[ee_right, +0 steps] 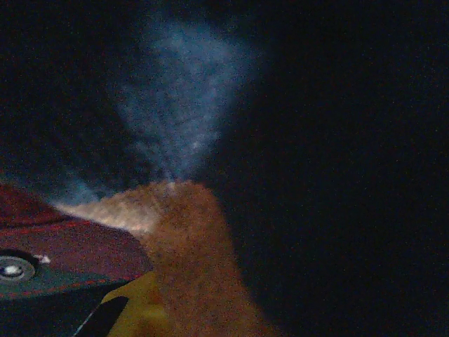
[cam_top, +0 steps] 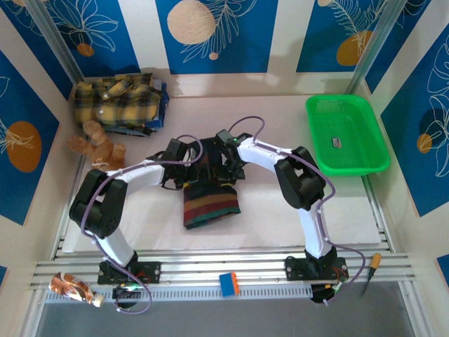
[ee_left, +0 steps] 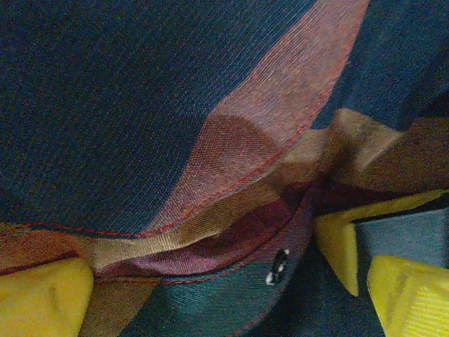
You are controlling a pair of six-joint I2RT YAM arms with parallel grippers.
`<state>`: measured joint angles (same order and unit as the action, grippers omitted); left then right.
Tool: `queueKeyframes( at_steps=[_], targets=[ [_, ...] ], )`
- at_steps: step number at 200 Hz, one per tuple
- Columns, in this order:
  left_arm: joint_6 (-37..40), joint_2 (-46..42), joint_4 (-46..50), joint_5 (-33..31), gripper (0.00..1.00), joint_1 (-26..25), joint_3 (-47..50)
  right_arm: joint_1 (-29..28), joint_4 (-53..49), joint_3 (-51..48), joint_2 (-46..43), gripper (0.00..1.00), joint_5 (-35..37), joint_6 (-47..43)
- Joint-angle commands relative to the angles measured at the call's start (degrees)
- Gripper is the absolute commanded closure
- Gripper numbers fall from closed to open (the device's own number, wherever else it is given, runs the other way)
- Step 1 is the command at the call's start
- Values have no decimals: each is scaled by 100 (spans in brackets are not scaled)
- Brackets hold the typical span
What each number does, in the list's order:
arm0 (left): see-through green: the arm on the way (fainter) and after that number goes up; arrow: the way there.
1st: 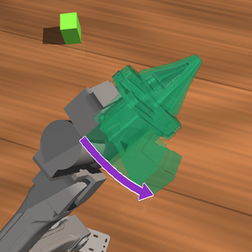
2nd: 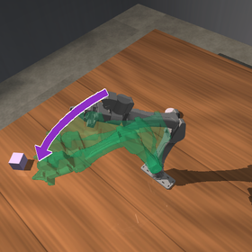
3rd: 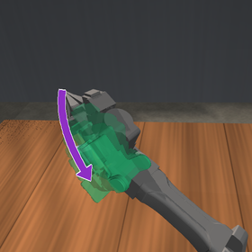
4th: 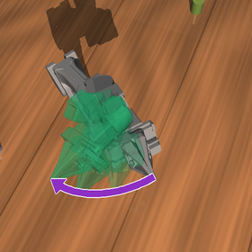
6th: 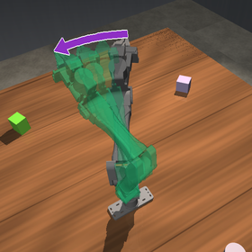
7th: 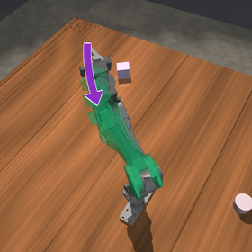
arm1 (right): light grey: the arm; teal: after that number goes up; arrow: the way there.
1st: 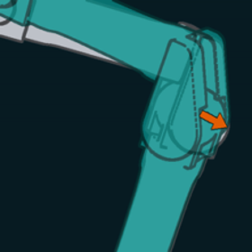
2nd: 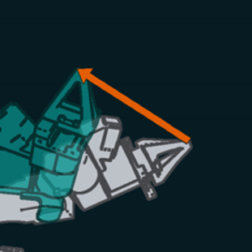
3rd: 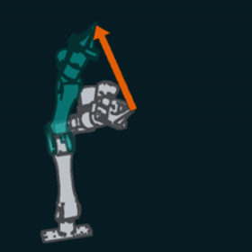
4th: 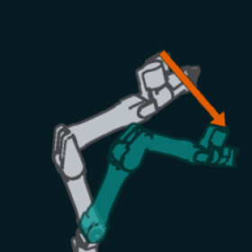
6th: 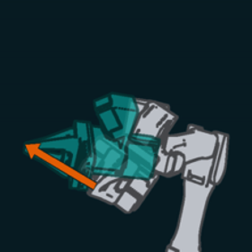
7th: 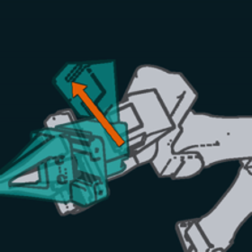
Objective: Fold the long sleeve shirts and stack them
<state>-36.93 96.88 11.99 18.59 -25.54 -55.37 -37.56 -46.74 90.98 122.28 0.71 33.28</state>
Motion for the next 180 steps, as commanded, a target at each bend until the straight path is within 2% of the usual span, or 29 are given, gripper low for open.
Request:
queueKeyframes(
  at_steps=[1,59,82,101,121,138,180],
  targets=[
    [99,-468,91,223,0,250,-130,82,-416,-42,-190,99,494,118],
    [395,-1596,696,362,0,1120,-899,772,-1887,-239,-1579,100,2863,-272],
    [514,-1780,949,490,0,1465,-1314,1048,-2310,-279,-2099,100,3935,-660],
    [580,-1838,1057,556,0,1633,-1538,1059,-2544,-233,-2328,100,4829,-1008],
    [605,-1860,1052,554,0,1684,-1569,855,-2651,-130,-2334,100,5542,-1281],
    [510,-1833,910,642,0,1695,-1439,408,-2697,-74,-2054,100,5979,-1402],
    [411,-1969,808,652,0,1693,-1010,-929,-3366,668,-279,100,6292,-990]
  ],
)
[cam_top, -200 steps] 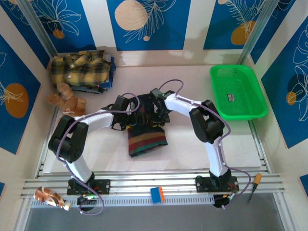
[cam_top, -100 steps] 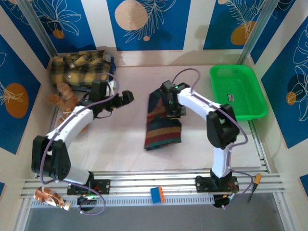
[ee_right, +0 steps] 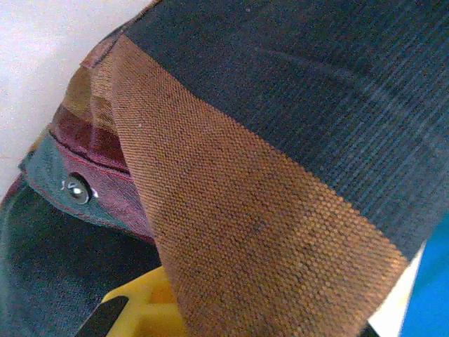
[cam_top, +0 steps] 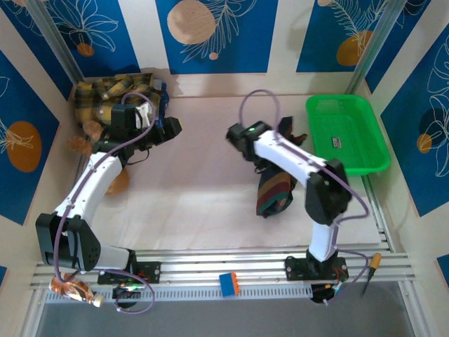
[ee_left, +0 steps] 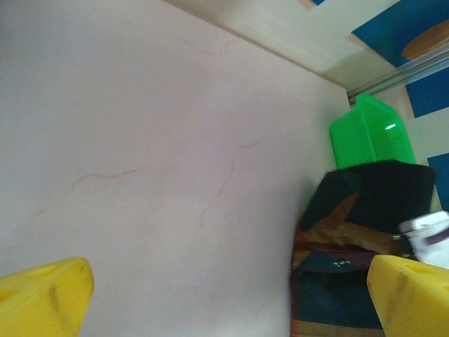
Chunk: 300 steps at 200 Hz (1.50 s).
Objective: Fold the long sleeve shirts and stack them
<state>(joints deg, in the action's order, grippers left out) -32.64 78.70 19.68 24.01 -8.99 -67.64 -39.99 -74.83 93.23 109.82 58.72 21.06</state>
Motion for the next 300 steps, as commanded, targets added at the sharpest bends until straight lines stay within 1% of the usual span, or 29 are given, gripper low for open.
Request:
queueKeyframes(
  at_steps=[1,20,43,63,75,88,106,127,162,178,196,208,218,227,242,256,269,281,300],
  targets=[
    [-11,-160,46,103,0,38,220,-712,-576,468,1004,100,491,250],
    [158,-290,227,8,0,38,212,-1023,-817,949,1487,100,379,577],
    [356,-383,427,-75,0,58,142,-1133,-798,1254,1433,100,435,581],
    [425,-451,477,-162,0,104,145,-1197,-261,1175,1129,100,512,-100],
    [404,-490,389,-170,0,144,210,-1291,155,1095,986,100,215,-557],
    [360,-496,306,-136,0,191,285,-1483,403,1040,1007,100,-9,-793],
    [297,-503,244,-100,0,236,414,-1757,269,1192,1380,100,-164,-756],
    [245,-596,264,-178,0,284,601,-2063,-233,1794,1976,100,-317,-386],
    [81,-798,590,-650,0,501,927,-2621,-32,2540,2510,100,-994,-497],
    [-21,-887,675,-747,0,630,1077,-2737,-136,2809,2749,100,-1189,-438],
    [-48,-977,698,-756,0,690,1130,-2669,-344,2880,2741,100,-1179,-193],
    [-59,-1005,676,-775,0,688,1113,-2532,-331,2716,2518,100,-1155,-89],
    [-105,-1005,568,-734,0,689,1104,-2373,-169,2437,2160,100,-1090,-119],
    [-192,-993,448,-674,0,690,1112,-2218,-48,2224,1868,100,-1080,-201],
    [-360,-949,175,-535,0,684,1152,-1999,382,1817,1325,100,-1313,-569],
    [-495,-935,2,-508,0,680,1225,-1939,790,1449,985,100,-1558,-979],
    [-585,-920,-148,-482,0,680,1337,-1949,865,1273,954,100,-1593,-1086],
    [-677,-887,-308,-386,0,680,1440,-1906,635,1258,1137,100,-1378,-892],
    [-761,-804,-423,-228,0,671,1508,-1592,348,1184,1292,100,-1123,-544]
  ],
)
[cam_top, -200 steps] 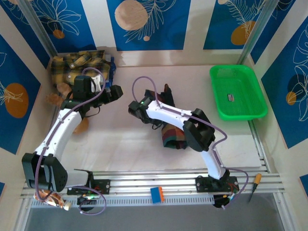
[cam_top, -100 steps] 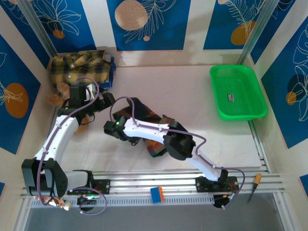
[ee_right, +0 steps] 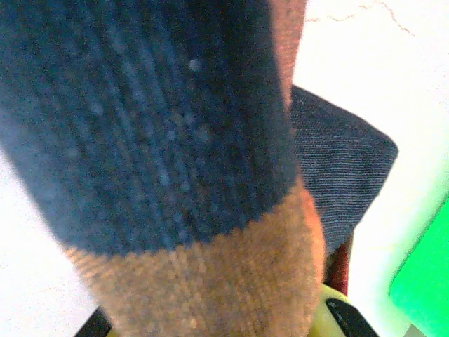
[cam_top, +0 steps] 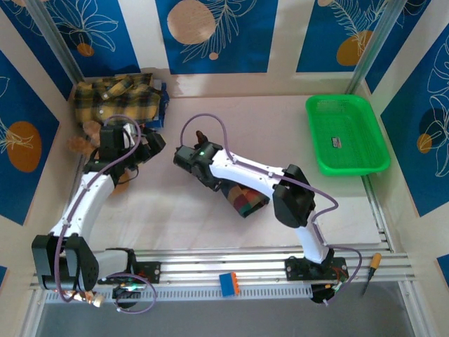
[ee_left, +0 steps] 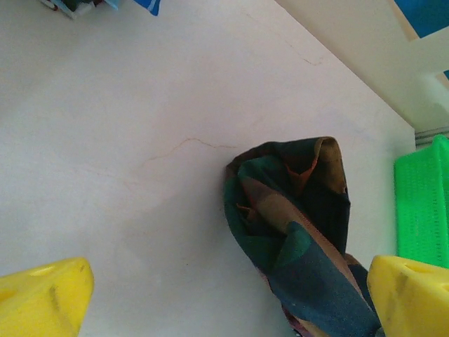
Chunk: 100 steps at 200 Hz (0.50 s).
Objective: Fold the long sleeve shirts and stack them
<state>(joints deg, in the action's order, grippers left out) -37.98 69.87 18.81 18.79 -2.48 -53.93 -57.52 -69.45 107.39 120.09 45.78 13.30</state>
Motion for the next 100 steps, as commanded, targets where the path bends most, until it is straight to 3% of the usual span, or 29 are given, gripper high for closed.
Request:
queueKeyframes(
  at_steps=[1,23,65,100],
  targets=[
    [-228,75,-339,302,0,15,142,183,-199,-243,262,100,178,242],
    [-198,80,-421,403,0,-7,140,833,-244,-298,-35,100,484,186],
    [-106,102,-459,636,0,-17,100,2086,262,-186,-884,100,1038,-842],
    [22,111,-310,659,0,-16,17,2618,671,196,-1041,100,1593,-1767]
  ],
)
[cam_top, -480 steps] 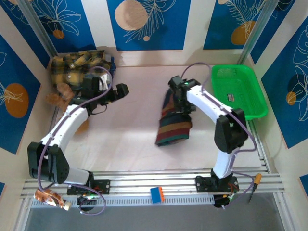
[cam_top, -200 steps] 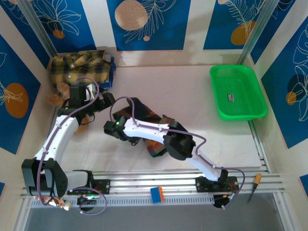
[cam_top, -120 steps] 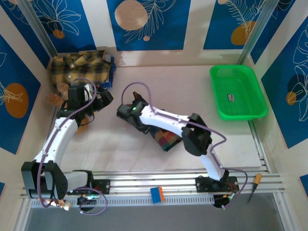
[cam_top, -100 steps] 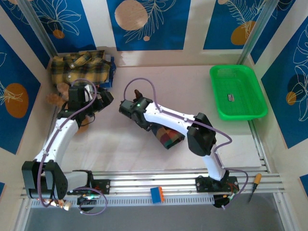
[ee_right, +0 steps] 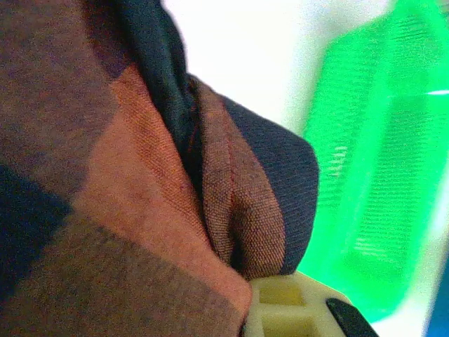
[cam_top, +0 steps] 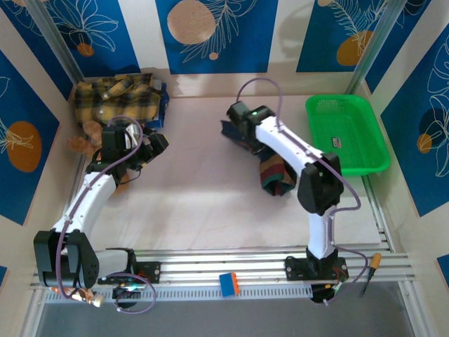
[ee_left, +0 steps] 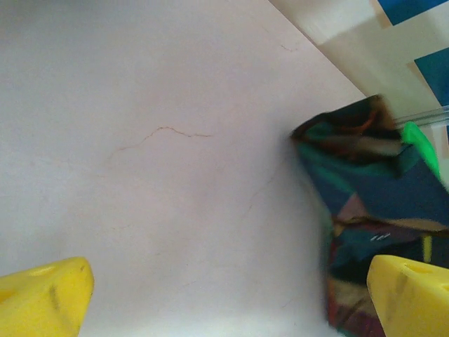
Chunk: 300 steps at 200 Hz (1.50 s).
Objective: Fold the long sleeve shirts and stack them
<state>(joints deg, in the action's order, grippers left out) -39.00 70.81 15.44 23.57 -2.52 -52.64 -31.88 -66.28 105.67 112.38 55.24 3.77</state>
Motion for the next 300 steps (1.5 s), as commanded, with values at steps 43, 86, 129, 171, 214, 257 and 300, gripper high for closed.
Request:
queueKeyframes(
  at_steps=[43,86,129,171,214,257,300],
  targets=[
    [226,21,185,139,0,-11,-164,-427,581,313,-29,100,1003,-1041],
    [294,-73,308,4,0,-5,62,-1616,-529,293,1458,100,184,897],
    [340,-85,483,-98,0,-6,292,-2759,-1033,1188,2742,94,-1257,1946],
    [271,-76,495,-91,0,-11,282,-3076,-431,688,1999,50,-3728,1960],
    [205,100,532,-64,0,-67,-8,-3062,105,-249,596,39,-5622,1809],
    [454,500,834,-105,0,-501,-733,-2740,142,-649,-633,38,-6449,2042],
    [748,1172,952,57,2,-1279,-1415,-1465,353,-1567,-1210,55,-6354,3156]
  ],
)
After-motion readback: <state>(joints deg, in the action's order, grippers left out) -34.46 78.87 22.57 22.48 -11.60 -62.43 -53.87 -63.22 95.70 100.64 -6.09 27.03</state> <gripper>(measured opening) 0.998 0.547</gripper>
